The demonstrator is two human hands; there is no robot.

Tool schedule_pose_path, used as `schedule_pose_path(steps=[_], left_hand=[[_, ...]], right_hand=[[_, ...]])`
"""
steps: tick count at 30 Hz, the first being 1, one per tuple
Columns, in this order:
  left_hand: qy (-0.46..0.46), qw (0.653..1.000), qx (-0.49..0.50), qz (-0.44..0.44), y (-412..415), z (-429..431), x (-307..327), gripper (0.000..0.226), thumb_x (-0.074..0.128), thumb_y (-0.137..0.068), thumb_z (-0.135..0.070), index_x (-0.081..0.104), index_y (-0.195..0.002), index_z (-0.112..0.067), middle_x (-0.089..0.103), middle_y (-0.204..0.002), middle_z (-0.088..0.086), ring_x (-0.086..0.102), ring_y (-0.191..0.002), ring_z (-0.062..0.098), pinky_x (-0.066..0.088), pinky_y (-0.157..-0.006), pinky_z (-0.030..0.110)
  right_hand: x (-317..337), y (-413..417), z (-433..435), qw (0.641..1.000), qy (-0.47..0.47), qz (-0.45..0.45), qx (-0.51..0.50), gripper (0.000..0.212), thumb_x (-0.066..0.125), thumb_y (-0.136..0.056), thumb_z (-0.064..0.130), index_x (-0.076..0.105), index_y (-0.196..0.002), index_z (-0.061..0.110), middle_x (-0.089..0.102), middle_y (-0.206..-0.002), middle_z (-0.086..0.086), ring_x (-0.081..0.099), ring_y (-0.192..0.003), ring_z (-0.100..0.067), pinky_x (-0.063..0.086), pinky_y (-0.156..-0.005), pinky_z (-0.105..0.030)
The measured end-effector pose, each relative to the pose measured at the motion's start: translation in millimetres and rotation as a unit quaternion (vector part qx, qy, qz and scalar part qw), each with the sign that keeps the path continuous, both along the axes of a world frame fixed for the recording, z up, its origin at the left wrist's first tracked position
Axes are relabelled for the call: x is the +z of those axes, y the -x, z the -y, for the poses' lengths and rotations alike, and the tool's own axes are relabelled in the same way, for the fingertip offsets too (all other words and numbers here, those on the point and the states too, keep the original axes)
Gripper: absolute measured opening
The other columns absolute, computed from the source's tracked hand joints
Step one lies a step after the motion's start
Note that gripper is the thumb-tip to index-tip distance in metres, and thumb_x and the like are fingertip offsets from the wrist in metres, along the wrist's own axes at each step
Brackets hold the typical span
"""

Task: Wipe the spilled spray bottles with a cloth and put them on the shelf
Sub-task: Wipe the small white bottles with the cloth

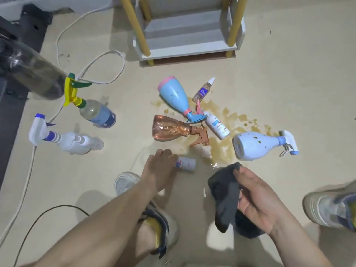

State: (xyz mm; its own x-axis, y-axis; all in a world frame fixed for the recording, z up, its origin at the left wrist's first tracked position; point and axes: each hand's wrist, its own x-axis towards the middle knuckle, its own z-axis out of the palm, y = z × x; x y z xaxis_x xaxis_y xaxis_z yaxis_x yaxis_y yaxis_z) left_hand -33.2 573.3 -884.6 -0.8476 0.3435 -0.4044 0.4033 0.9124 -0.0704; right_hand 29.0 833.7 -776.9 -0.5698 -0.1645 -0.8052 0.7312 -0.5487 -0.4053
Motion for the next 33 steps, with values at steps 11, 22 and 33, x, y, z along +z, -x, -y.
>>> schedule_pose_path(steps=[11,22,33], left_hand=[[-0.308,0.923,0.231,-0.008,27.9,-64.2,61.9,0.029,0.069,-0.075,-0.035,0.056,-0.095,-0.020,0.063,-0.082,-0.004,0.062,-0.078,0.016,0.045,-0.062,0.024],[-0.626,0.633,0.455,-0.028,-55.2,-134.7,234.1,0.023,0.083,-0.073,-0.018,0.064,-0.085,-0.019,0.070,-0.073,-0.016,0.067,-0.067,0.004,0.052,-0.060,0.017],[-0.509,0.806,0.196,-0.229,-101.0,-123.5,255.8,0.044,0.075,-0.073,-0.004,0.052,-0.098,-0.033,0.059,-0.106,-0.026,0.052,-0.081,-0.003,0.038,-0.070,0.003]], right_hand=[[29.0,2.1,8.3,0.995,-0.063,-0.067,-0.026,0.019,0.050,-0.099,0.008,0.064,-0.109,0.002,0.071,-0.088,-0.016,0.067,-0.069,-0.023,0.055,-0.056,-0.031],[98.9,5.0,42.7,0.958,-0.164,-0.196,-0.127,0.016,0.061,-0.091,0.030,0.067,-0.099,0.017,0.072,-0.099,-0.013,0.069,-0.096,-0.033,0.055,-0.089,-0.048],[159.2,-38.4,42.0,0.950,-0.158,-0.257,-0.079,0.004,0.058,-0.097,0.010,0.061,-0.094,0.008,0.060,-0.072,-0.007,0.054,-0.065,-0.020,0.043,-0.060,-0.028]])
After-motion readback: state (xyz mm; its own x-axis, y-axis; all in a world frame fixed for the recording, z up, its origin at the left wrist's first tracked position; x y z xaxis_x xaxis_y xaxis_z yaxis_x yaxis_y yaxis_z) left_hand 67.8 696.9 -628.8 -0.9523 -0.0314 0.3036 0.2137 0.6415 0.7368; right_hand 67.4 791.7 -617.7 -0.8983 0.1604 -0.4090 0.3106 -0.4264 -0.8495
